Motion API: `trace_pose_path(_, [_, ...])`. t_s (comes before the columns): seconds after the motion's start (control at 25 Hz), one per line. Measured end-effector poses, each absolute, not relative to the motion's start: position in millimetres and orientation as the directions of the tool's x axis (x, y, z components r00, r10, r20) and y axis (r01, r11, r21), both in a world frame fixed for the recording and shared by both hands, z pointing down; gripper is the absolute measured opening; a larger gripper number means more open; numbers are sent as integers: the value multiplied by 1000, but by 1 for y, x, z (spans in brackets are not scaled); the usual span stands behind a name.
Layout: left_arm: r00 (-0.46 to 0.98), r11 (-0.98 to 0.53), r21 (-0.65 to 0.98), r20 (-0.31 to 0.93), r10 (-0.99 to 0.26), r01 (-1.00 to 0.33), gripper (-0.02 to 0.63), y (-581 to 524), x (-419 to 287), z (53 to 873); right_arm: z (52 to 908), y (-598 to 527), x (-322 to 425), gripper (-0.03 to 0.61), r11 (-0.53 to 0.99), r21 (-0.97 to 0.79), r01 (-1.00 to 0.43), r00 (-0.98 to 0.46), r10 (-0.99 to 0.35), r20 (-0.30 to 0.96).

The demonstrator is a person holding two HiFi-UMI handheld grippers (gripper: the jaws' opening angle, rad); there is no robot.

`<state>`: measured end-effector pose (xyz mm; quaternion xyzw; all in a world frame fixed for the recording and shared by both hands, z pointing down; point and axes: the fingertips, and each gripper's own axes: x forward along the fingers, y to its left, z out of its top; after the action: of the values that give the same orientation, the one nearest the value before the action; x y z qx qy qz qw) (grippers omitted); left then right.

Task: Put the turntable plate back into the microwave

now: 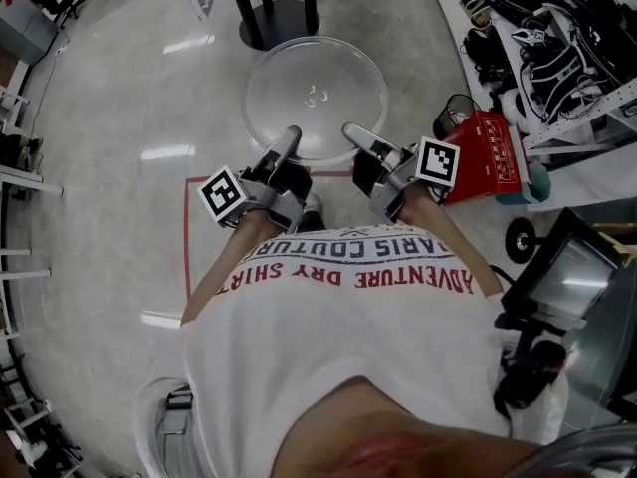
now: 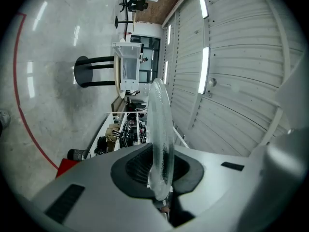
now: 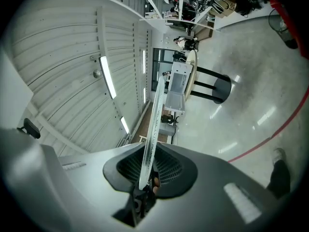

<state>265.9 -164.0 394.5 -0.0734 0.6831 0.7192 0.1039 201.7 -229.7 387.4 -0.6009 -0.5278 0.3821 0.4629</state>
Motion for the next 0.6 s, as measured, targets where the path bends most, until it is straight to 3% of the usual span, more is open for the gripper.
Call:
trace_pose_path(0.36, [-968, -23, 968, -249, 20, -249, 28, 48, 145, 401, 396, -20, 81, 38, -24, -958, 284, 122, 993, 11])
trace_pose_path(0.6, [-964, -25, 963, -266, 26, -267, 28, 124, 98, 400, 395, 57, 34, 38, -30, -954, 297, 117, 993, 5])
